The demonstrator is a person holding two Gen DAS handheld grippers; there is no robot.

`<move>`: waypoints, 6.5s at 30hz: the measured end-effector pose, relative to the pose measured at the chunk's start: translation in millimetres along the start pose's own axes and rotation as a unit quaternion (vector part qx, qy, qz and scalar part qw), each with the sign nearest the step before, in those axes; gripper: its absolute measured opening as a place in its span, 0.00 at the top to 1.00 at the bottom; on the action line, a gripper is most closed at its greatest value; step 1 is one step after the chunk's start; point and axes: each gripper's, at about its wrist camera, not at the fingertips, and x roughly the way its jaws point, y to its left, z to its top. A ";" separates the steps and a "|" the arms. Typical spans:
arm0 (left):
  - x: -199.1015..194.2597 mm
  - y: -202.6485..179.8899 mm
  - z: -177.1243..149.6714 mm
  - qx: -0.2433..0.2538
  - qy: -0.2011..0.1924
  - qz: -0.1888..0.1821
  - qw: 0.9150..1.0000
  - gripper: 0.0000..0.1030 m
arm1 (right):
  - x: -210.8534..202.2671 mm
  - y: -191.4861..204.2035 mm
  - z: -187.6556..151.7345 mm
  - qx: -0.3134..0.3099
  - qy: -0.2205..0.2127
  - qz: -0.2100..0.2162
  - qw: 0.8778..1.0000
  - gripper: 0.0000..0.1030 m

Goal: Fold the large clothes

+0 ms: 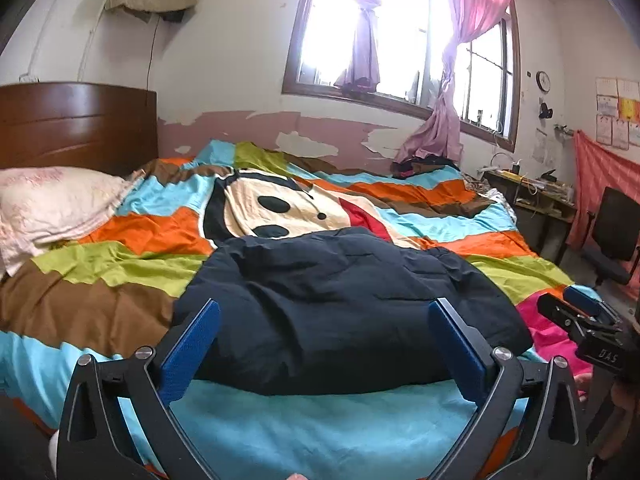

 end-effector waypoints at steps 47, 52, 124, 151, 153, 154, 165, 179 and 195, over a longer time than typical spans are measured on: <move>-54.1 -7.6 -68.0 0.022 0.012 0.061 0.998 0.02 | -53.8 51.5 -60.2 -0.014 -0.022 -0.002 1.000 0.00; -55.5 -7.8 -68.6 0.022 0.006 0.060 0.998 0.02 | -54.9 51.0 -60.3 -0.013 -0.026 -0.006 1.000 0.00; -56.8 -6.6 -68.3 0.014 0.012 0.050 0.999 0.02 | -56.8 45.2 -60.7 -0.006 -0.026 -0.012 1.000 0.00; -56.5 -6.3 -69.1 0.016 0.013 0.050 0.999 0.02 | -56.8 45.3 -60.9 -0.006 -0.026 -0.012 1.000 0.00; -57.0 -6.8 -69.3 0.016 0.012 0.051 0.998 0.02 | -56.9 45.2 -60.9 -0.006 -0.026 -0.012 1.000 0.00; -56.8 -6.6 -69.2 0.016 0.012 0.051 0.998 0.02 | -56.7 45.3 -60.9 -0.006 -0.026 -0.012 1.000 0.00; -56.7 -6.8 -69.3 0.016 0.012 0.051 0.998 0.02 | -56.9 45.4 -61.0 -0.006 -0.026 -0.012 1.000 0.00; -57.1 -7.2 -69.6 0.017 0.013 0.052 0.998 0.02 | -56.8 45.4 -61.0 -0.005 -0.027 -0.012 1.000 0.00; -51.9 -21.4 -74.7 0.019 0.035 0.048 0.998 0.02 | -57.0 45.3 -60.9 -0.005 -0.027 -0.012 1.000 0.00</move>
